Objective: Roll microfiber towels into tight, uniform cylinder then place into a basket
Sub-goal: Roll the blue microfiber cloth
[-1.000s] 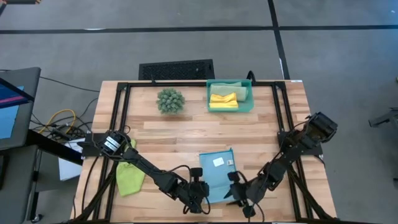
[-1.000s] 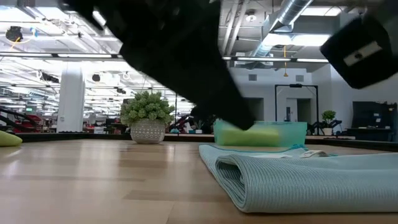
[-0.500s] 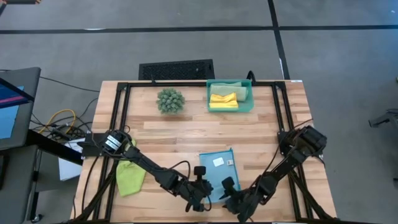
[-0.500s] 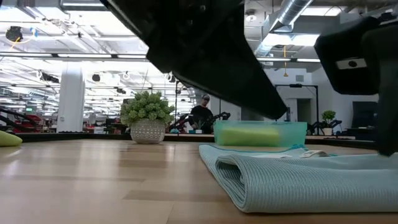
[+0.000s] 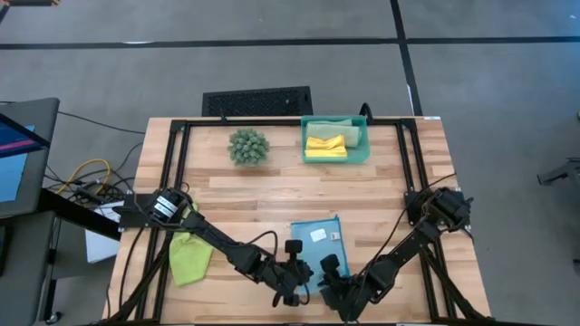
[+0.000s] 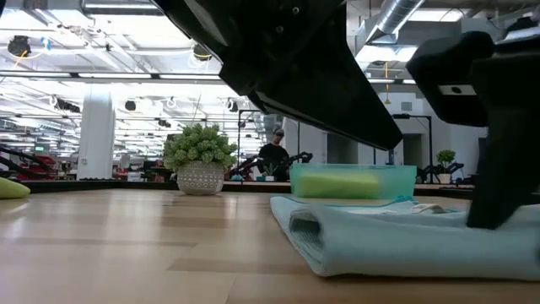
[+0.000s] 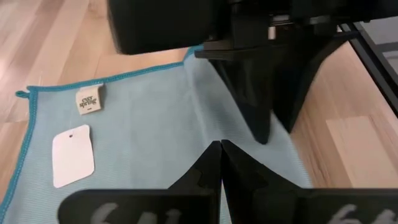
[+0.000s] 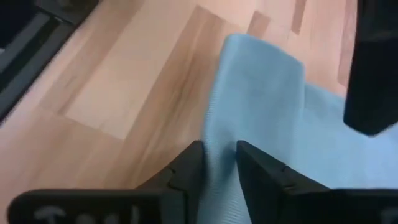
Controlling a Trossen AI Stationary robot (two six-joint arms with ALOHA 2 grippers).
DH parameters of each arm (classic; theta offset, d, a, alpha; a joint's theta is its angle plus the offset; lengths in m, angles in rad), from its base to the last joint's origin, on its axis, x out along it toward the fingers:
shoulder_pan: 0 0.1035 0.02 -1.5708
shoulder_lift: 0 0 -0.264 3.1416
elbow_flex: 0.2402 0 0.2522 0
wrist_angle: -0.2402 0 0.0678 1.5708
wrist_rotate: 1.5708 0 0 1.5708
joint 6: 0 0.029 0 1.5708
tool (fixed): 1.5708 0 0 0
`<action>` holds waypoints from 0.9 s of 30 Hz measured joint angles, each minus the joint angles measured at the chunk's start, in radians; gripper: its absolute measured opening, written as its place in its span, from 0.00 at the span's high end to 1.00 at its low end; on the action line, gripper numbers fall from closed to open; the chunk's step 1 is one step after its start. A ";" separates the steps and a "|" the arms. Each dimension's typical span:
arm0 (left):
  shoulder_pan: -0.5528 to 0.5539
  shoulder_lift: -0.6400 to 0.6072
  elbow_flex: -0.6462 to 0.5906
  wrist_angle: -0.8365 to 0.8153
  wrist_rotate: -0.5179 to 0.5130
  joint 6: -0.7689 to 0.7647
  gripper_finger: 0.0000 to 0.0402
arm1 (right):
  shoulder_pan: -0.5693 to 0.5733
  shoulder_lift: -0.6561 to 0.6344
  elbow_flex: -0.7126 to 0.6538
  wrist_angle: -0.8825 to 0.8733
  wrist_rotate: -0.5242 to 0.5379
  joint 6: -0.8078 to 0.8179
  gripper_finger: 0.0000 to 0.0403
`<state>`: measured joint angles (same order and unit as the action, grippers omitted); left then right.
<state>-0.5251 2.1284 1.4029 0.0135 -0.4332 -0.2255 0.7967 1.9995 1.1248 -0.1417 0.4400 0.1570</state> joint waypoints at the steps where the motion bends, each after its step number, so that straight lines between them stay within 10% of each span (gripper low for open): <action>1: 0.000 0.000 0.000 0.000 0.000 0.004 1.00 | 0.000 0.000 0.000 -0.005 0.000 0.000 0.71; 27: -0.015 0.083 0.014 -0.013 0.008 0.065 1.00 | 0.015 -0.080 0.000 -0.044 -0.148 0.116 0.92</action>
<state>-0.5403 2.2115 1.4165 0.0002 -0.4248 -0.1606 0.8116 1.9190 1.1248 -0.1853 0.2917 0.2733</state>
